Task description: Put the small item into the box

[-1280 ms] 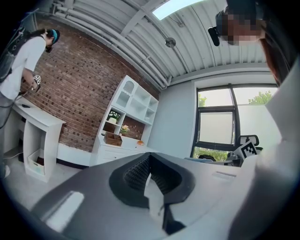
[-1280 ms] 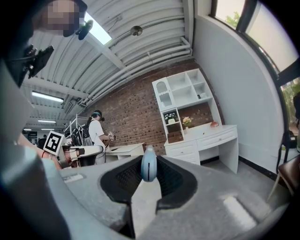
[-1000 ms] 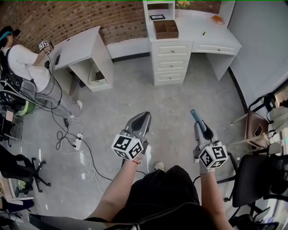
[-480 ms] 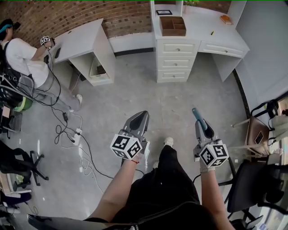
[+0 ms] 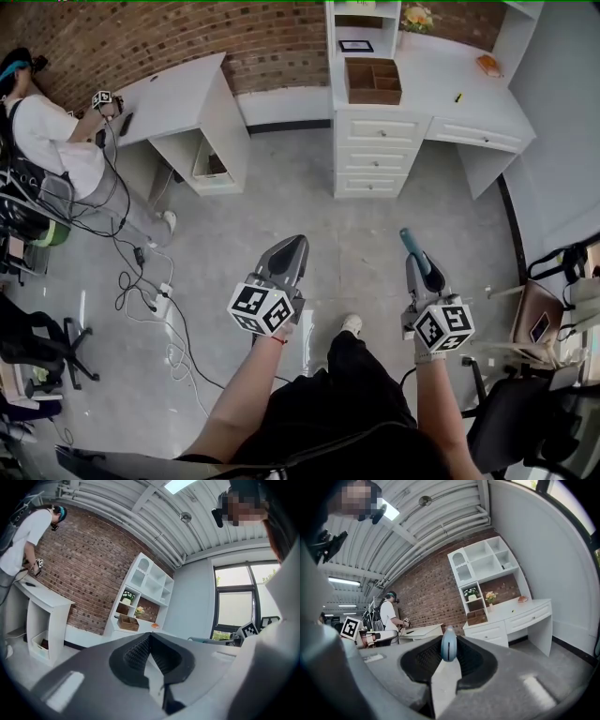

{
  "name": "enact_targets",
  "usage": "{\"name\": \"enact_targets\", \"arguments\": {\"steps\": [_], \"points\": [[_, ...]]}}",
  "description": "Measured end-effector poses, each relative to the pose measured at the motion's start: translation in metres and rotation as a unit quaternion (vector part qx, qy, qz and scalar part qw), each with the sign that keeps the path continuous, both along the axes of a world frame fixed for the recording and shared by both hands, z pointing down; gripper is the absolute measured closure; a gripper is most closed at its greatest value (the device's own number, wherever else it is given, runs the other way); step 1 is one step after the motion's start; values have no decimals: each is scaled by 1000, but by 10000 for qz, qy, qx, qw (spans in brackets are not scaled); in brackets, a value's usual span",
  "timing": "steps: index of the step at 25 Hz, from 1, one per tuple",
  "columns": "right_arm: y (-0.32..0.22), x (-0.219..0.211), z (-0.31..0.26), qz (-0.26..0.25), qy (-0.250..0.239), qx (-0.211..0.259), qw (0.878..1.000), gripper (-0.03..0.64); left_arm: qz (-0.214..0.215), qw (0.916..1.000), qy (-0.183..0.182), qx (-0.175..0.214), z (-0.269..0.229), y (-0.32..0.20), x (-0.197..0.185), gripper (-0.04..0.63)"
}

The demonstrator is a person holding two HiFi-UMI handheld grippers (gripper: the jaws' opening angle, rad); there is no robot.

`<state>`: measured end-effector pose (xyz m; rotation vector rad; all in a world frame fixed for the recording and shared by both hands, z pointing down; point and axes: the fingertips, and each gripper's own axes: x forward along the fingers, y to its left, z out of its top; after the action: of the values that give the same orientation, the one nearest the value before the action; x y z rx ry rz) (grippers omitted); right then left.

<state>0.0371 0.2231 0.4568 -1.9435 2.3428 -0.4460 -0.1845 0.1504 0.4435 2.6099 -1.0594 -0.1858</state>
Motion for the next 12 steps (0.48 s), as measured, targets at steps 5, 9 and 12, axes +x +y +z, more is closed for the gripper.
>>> {"name": "enact_targets", "arguments": {"steps": [5,9,12], "points": [[-41,27,0,6,-52,-12,10000,541,8,10000,-3,14,-5,-43,27,592],[-70,50,1,52,-90,-21,9999,541,56,10000,-34,13,-6,-70,50,592],[-88,64,2,32,-98,-7,9999,541,46,10000,-51,7,-4,-89,64,592]]}}
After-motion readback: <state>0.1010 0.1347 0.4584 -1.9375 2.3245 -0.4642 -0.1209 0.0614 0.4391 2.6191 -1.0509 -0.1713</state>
